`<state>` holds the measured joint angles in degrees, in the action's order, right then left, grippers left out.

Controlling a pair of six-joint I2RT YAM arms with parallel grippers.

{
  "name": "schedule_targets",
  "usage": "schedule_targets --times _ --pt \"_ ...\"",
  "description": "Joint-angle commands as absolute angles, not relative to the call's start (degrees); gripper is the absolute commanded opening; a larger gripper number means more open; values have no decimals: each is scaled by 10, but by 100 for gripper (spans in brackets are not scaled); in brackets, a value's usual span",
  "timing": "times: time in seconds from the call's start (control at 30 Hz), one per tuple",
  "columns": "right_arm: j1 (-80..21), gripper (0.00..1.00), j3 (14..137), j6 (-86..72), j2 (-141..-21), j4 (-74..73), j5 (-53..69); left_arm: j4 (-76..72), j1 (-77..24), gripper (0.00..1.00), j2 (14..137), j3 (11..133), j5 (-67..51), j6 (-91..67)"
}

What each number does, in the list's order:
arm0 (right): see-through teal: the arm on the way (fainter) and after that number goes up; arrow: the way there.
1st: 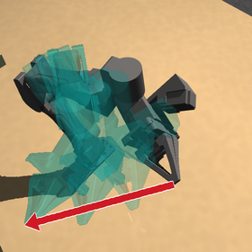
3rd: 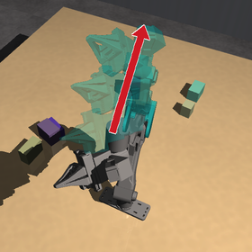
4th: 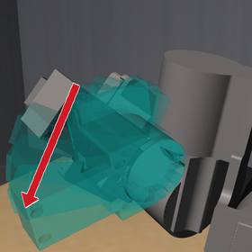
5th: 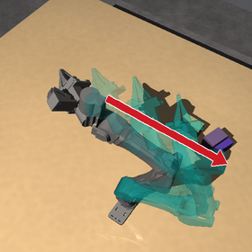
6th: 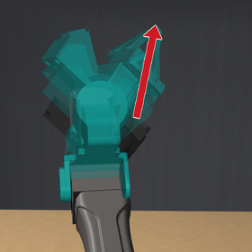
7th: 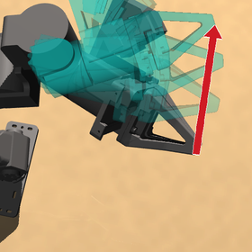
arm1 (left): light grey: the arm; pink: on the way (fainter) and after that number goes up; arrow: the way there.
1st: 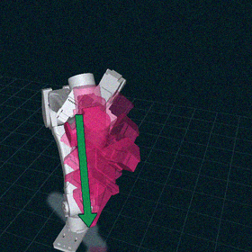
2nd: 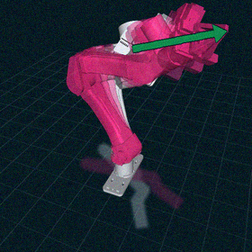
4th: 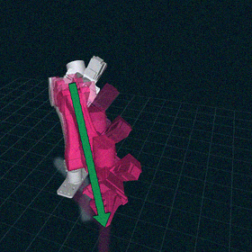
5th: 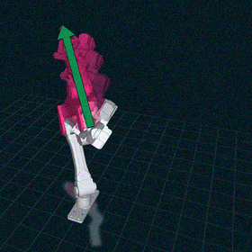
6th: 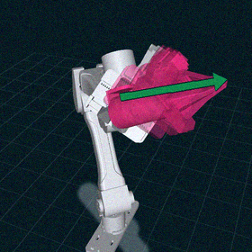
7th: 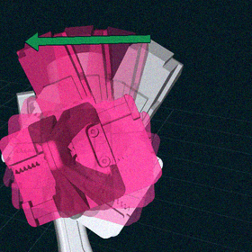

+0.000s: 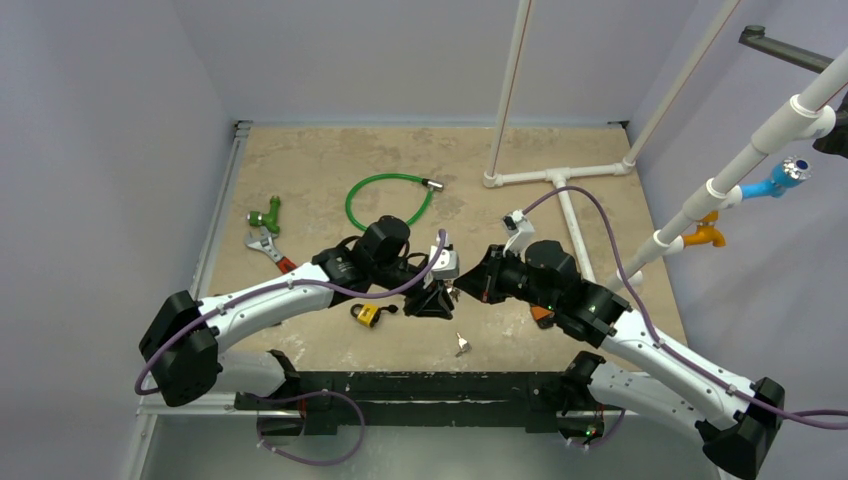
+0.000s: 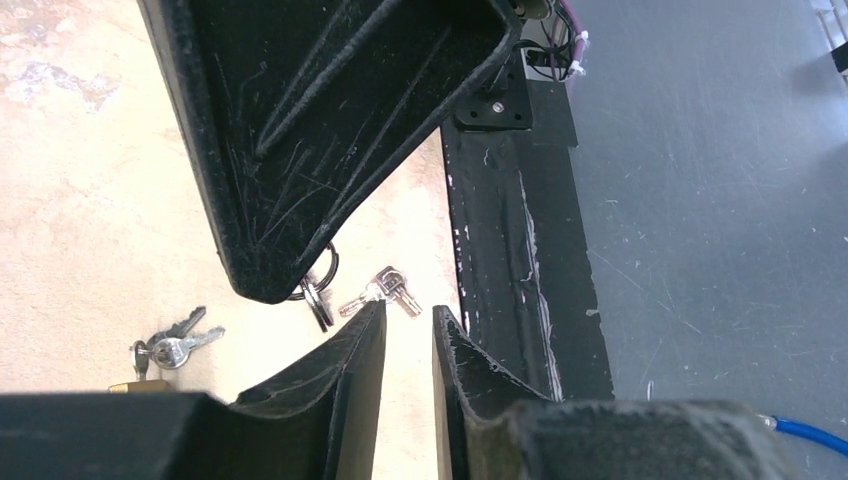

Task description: Unlock with the key

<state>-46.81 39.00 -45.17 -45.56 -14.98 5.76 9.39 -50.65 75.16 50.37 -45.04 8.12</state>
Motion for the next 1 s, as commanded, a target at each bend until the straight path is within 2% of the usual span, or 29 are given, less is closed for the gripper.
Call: schedule_targets --times 0.0,0.37,0.53,0.73,0.83,0.9,0.97 --pt "-466 0 407 -453 -442 -121 72 76 -504 26 744 504 -439 92" --pt "-466 0 402 -453 -435 -111 93 99 -502 37 739 494 -339 117" --pt "-465 0 396 -458 -432 -102 103 78 -502 43 738 497 -364 97" --pt "-466 0 388 -466 -433 -88 114 57 -498 45 733 509 -398 61" --pt "-465 0 384 -468 -433 -86 113 54 -496 43 733 517 -404 58" --pt "-466 0 380 -467 -437 -87 113 52 -490 31 733 522 -417 51" --pt "-466 0 372 -467 -441 -85 116 54 -486 26 732 525 -429 42"
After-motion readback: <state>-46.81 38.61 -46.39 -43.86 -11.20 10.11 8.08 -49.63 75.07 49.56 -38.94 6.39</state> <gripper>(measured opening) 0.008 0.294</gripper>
